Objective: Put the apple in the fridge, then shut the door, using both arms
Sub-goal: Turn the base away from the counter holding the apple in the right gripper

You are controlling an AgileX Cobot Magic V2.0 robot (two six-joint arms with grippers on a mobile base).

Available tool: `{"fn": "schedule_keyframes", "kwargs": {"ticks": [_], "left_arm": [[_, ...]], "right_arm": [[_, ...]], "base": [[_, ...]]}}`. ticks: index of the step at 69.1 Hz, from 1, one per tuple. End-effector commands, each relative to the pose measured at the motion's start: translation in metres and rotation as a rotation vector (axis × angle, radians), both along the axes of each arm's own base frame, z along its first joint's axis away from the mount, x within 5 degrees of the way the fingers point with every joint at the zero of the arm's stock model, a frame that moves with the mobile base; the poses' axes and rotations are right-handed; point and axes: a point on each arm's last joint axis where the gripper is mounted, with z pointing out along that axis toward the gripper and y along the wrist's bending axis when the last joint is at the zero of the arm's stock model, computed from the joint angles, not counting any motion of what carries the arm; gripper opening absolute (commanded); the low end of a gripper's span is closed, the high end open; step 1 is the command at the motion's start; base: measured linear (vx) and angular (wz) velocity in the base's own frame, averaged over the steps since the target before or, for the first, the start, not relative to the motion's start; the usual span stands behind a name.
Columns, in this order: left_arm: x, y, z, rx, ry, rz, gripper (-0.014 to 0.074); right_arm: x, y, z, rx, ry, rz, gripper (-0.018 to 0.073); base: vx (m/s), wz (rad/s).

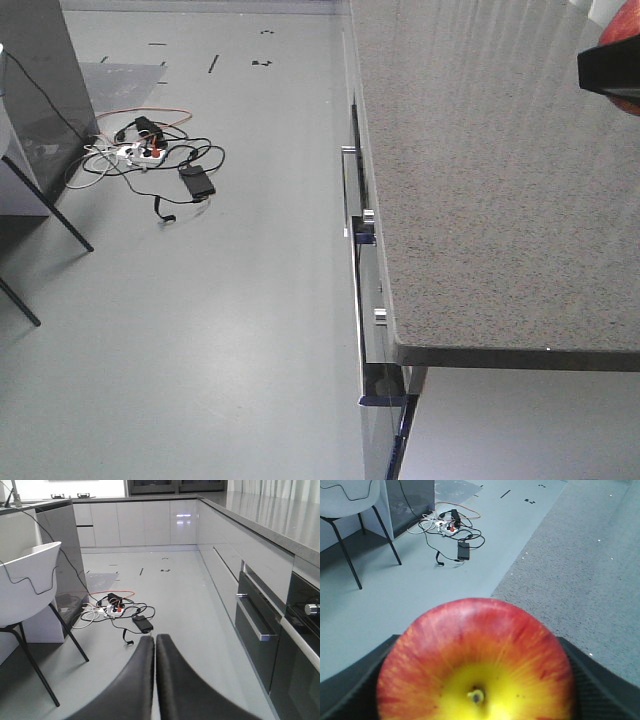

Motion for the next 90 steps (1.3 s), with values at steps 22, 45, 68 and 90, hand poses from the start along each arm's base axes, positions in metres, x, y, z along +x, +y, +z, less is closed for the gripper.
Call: {"fn": "schedule_keyframes", "kwargs": {"ticks": [22,45,68,90], "left_arm": [[-0.0001,-0.0013,0.002,-0.003,-0.07,-0.014,-0.0008],[-0.0001,-0.0013,0.002,-0.003,-0.07,-0.014,-0.0008],[-0.0001,-0.0013,0.002,-0.003,-0.07,-0.014,-0.0008],[-0.0001,-0.0013,0.002,-0.003,-0.07,-0.014,-0.0008]], "right_arm": [[-0.0049,-0.0009,0.0176,0.034,-0.112,-0.019,0.0076],[-0.0049,-0.0009,0.0176,0.034,-0.112,-0.019,0.0076],[-0.0049,-0.0009,0.0176,0.034,-0.112,-0.019,0.0076],[-0.0049,-0.0009,0.0176,0.033,-0.112,-0.02,0.0076]], "base": [[-0.01,0.25],[-0.02,0.47],[-0.04,0.53],[-0.03,0.46]]}}
